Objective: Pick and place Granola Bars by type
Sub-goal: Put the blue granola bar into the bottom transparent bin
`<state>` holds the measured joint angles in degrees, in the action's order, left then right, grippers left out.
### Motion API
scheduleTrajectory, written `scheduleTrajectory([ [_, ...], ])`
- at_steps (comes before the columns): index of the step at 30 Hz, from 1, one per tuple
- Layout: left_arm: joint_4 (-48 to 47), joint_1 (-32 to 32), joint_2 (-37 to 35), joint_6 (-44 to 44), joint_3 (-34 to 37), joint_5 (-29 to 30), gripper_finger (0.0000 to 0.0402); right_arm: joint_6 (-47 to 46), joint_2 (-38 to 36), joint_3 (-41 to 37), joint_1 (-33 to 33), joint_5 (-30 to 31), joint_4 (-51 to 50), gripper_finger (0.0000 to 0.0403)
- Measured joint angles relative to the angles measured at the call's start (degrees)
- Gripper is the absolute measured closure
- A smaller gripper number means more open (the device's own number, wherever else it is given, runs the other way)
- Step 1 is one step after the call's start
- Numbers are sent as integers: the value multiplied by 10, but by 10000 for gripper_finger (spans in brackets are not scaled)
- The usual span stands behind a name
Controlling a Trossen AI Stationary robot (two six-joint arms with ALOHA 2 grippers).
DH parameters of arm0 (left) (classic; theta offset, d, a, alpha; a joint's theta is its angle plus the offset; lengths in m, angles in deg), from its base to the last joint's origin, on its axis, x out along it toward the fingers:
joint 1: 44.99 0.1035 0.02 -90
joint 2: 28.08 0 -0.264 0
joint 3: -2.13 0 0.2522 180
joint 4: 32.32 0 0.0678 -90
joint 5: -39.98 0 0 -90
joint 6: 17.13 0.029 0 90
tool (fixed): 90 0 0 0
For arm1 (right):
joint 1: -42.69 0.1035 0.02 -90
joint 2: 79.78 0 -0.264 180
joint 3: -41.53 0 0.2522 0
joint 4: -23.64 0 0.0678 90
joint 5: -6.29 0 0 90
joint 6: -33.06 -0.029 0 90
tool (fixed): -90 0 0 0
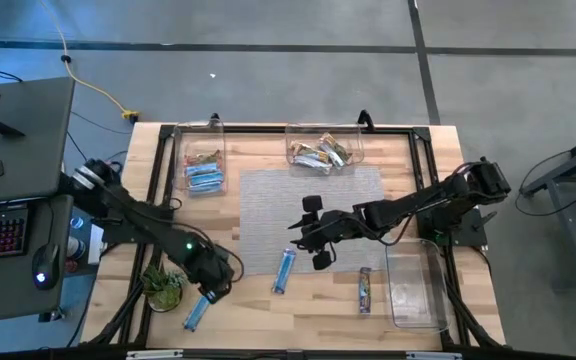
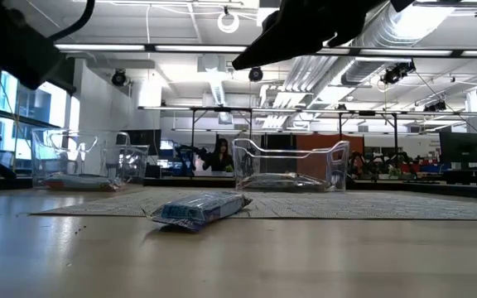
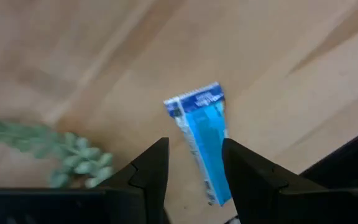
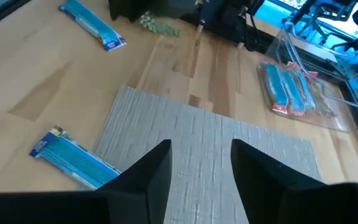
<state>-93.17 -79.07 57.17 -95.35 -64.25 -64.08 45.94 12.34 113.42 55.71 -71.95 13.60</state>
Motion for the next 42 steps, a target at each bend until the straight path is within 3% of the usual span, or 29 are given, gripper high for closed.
scheduleTrajectory([
  [10, 88, -39, 57, -74, 0, -13, 257, 1, 0, 0, 0, -12, 3, 253],
  [20, 72, -86, 67, -155, 0, 9, 257, 11, 0, 0, 0, -12, 4, 254],
  [31, 76, -87, 67, -142, 0, 23, 257, 9, 0, 0, 0, -12, 4, 253],
  [42, 111, -99, 67, 2, 0, 35, 257, -26, 0, 0, 0, -12, 2, 254],
])
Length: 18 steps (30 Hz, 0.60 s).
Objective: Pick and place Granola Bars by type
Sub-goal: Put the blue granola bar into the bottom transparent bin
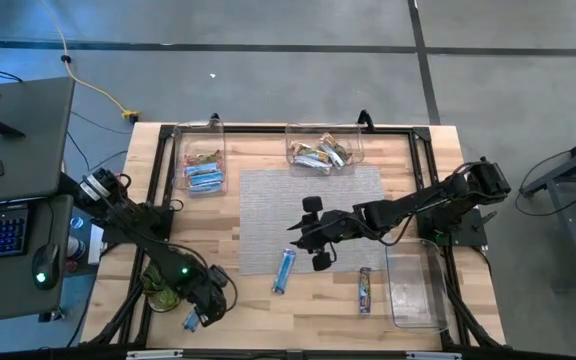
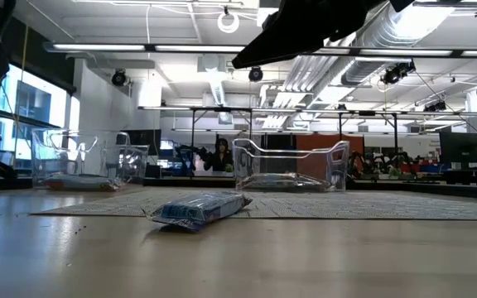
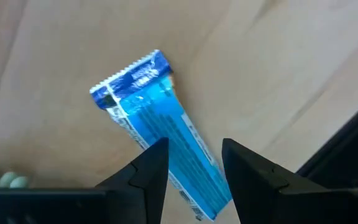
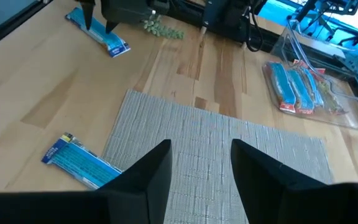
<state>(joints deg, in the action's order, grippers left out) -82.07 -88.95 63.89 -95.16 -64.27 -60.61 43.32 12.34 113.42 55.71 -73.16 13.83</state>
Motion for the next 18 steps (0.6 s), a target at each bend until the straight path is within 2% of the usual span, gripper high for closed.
scheduleTrajectory([
  [3, -1, 1, 0, -2, 0, -8, 257, -19, 0, 0, 0, 0, 0, 253],
  [18, -1, 1, 0, -39, 0, -135, 256, -24, 0, 0, 0, 0, -2, 253],
])
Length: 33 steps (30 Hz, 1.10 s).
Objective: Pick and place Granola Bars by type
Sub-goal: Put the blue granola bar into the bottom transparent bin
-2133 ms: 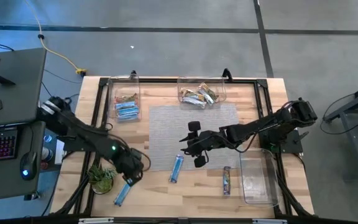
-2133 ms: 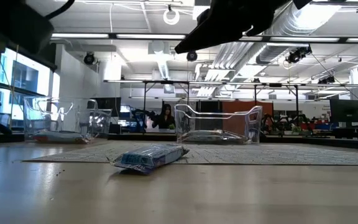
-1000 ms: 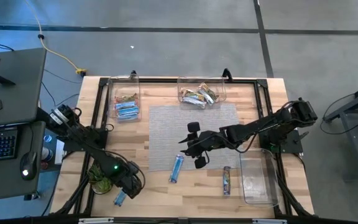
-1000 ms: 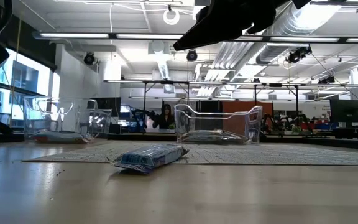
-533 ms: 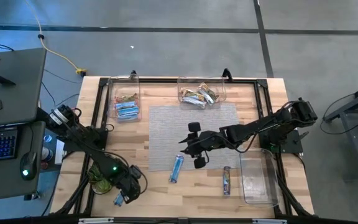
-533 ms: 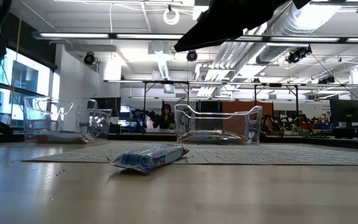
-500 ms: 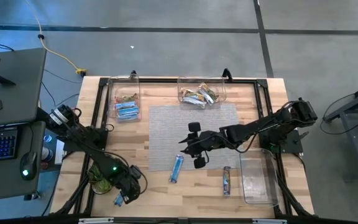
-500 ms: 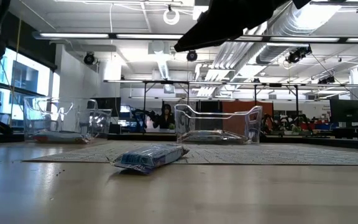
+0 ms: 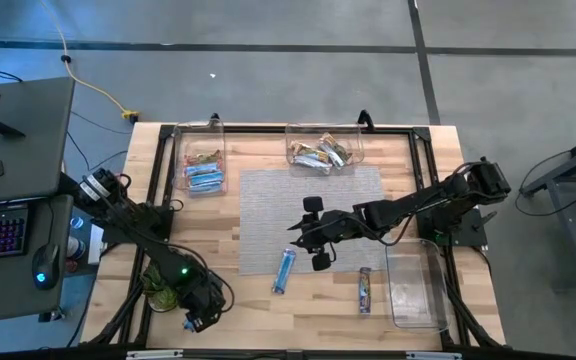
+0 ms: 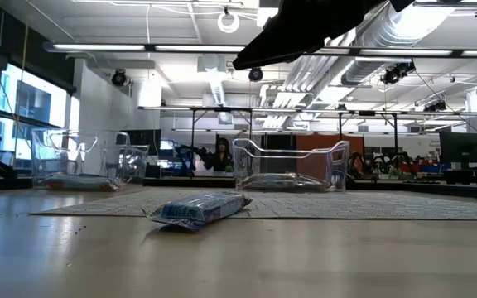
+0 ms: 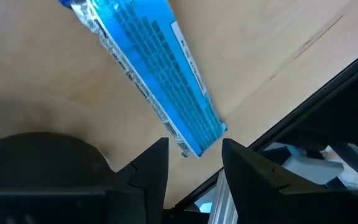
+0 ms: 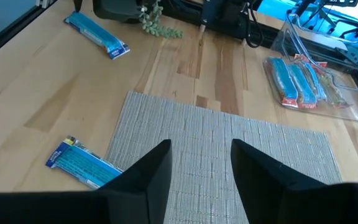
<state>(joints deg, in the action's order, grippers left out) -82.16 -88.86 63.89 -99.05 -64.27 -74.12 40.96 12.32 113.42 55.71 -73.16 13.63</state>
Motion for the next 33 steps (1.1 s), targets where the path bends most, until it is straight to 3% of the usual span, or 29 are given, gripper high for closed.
scheduleTrajectory([
  [4, 0, 0, 0, -15, 0, -5, 249, 0, 0, 0, 0, 0, 0, 253],
  [9, 0, 0, 0, -30, 0, 8, 207, 0, 0, 0, 0, 0, -1, 253],
  [15, -2, 0, 0, -56, 0, 82, 166, 6, 0, 0, 0, 0, -1, 253],
  [22, 2, 0, 28, -84, 0, 112, 161, 31, 0, 0, 0, 0, -1, 253],
  [33, -6, 1, 70, -101, -3, 102, 167, 27, 0, 0, 0, 0, 4, 253],
])
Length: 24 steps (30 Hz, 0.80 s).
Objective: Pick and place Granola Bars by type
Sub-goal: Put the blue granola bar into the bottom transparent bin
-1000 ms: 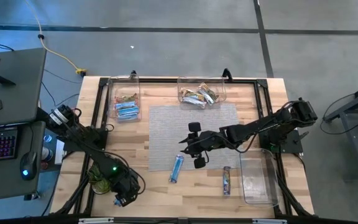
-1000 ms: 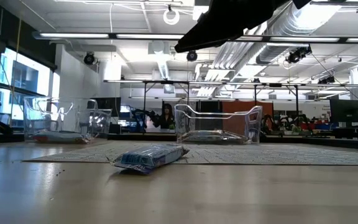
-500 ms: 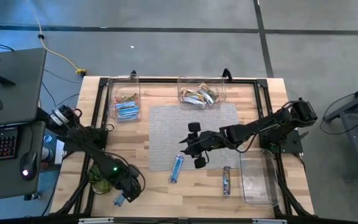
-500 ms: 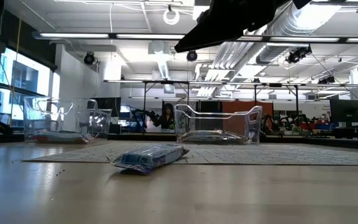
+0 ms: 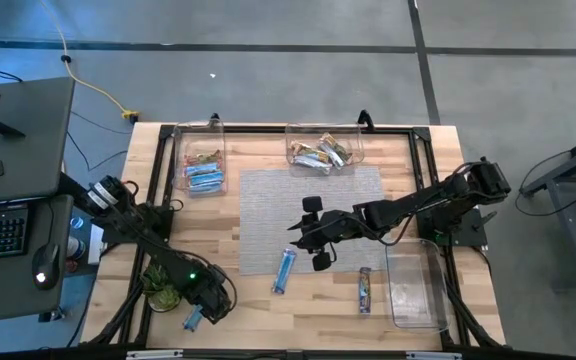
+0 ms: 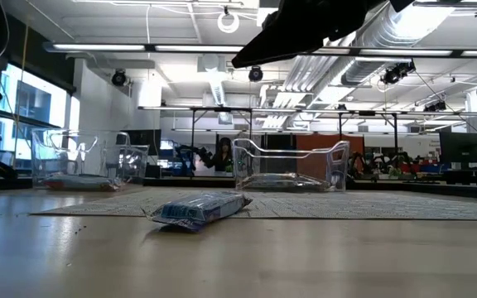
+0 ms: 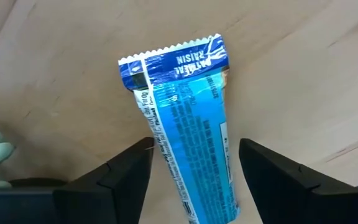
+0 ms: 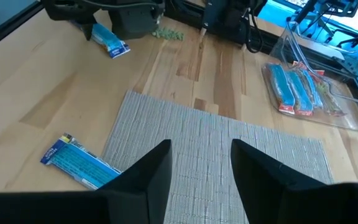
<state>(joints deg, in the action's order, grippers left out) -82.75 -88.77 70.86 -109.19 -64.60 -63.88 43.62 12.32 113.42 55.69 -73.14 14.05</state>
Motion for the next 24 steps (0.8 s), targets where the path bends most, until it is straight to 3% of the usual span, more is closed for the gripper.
scheduleTrajectory([
  [10, -18, 0, 1, 1, 2, 5, 291, 4, 0, 0, -1, 0, 19, 253],
  [16, -54, 13, 3, 38, -31, 21, 324, 9, 0, 0, -8, -23, 73, 253],
  [19, -74, 35, 3, 113, -76, 78, 327, -13, 0, 0, -11, -54, 86, 253],
  [24, -101, 72, -1, 289, -155, 225, 328, -58, -4, 0, -2, -46, 63, 253],
])
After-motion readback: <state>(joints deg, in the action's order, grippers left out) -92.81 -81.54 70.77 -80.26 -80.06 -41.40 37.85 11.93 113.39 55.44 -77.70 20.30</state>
